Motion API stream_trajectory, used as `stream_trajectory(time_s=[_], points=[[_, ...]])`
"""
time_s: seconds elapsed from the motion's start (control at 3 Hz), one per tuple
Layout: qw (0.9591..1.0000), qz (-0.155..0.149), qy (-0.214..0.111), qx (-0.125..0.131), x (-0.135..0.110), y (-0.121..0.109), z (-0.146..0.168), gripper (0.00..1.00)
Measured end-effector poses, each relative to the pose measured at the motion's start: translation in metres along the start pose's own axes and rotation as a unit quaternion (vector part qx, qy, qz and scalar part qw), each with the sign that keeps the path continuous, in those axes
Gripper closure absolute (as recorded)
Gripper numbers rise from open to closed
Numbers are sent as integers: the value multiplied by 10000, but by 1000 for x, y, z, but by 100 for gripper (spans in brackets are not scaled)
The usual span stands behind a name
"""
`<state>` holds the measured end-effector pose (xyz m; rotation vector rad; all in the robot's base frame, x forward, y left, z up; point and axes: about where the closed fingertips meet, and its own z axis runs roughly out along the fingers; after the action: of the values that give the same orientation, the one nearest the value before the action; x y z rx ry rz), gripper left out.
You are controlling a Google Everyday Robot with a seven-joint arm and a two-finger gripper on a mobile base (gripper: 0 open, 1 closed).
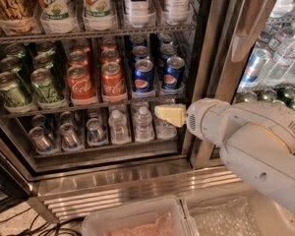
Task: Pick pepsi can from middle shelf of fridge
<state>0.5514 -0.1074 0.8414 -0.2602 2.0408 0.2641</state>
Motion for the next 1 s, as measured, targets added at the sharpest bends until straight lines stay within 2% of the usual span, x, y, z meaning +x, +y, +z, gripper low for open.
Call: stream_trajectory(time_s=[0.33, 1.0], points=[[10000, -27, -71, -16, -5, -2, 3, 23], [9992, -347, -153, 140, -18, -21, 15, 18]])
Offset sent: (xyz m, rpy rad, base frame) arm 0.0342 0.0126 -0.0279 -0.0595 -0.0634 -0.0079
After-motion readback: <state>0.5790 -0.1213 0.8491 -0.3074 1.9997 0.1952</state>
